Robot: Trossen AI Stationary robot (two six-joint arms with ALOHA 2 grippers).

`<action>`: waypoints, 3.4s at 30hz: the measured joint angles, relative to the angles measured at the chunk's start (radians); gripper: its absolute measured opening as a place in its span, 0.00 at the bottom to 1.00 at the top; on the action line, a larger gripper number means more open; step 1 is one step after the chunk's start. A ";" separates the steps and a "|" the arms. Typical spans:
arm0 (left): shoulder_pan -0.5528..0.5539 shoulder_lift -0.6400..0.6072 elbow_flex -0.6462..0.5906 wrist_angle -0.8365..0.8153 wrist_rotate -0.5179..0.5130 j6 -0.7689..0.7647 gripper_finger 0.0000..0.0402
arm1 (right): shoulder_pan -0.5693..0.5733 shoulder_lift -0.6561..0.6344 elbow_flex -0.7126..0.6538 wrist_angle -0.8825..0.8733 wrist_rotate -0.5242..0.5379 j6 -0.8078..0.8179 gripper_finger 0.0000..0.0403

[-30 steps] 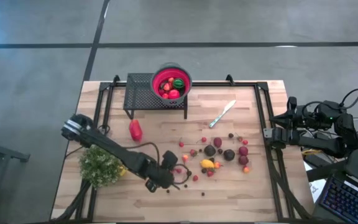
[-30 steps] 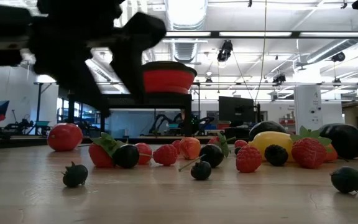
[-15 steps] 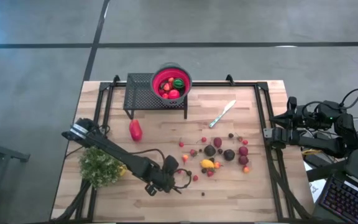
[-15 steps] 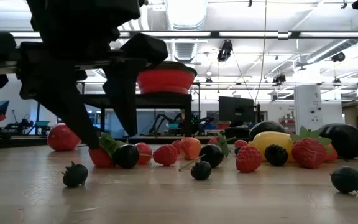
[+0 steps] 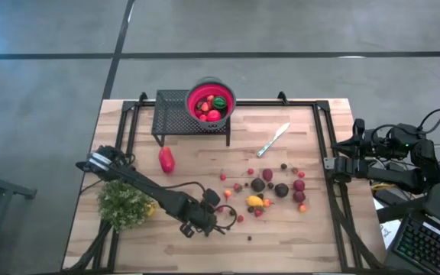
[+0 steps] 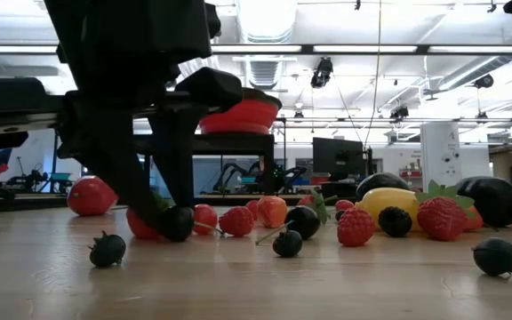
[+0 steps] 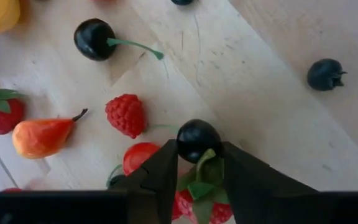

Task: Pick & Place Fruit
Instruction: Put the red strawberry into the red gray strainer bowl on the shelf, then put the blueberry into the red gray strainer bowl on the shelf

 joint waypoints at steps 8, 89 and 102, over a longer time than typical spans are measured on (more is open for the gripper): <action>0.000 -0.002 0.002 0.000 -0.001 -0.002 0.21 | 0.000 0.000 0.000 0.000 0.000 -0.001 0.02; 0.871 -0.390 -0.002 0.309 -0.292 -0.244 0.08 | 0.000 0.000 0.000 0.000 0.000 -0.001 0.02; 0.833 -0.437 0.012 0.285 -0.238 -0.125 0.47 | 0.000 0.000 0.000 0.000 0.000 -0.001 0.02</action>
